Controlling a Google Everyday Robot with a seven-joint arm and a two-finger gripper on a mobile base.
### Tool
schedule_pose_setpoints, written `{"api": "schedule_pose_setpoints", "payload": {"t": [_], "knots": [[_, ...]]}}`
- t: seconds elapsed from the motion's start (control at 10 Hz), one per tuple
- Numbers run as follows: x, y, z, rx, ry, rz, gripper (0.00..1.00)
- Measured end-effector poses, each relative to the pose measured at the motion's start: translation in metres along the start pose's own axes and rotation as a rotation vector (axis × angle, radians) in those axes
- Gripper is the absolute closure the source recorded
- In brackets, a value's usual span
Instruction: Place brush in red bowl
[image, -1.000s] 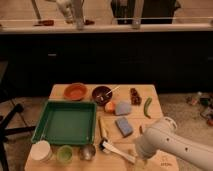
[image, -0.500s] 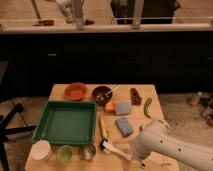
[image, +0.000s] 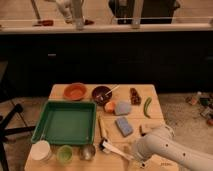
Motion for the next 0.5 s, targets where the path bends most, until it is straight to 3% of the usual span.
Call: {"api": "schedule_pose_setpoints", "payload": {"t": [0.5], "knots": [[-0.009,-0.004,0.013,-0.031,0.005,-0.029,0.2]]}}
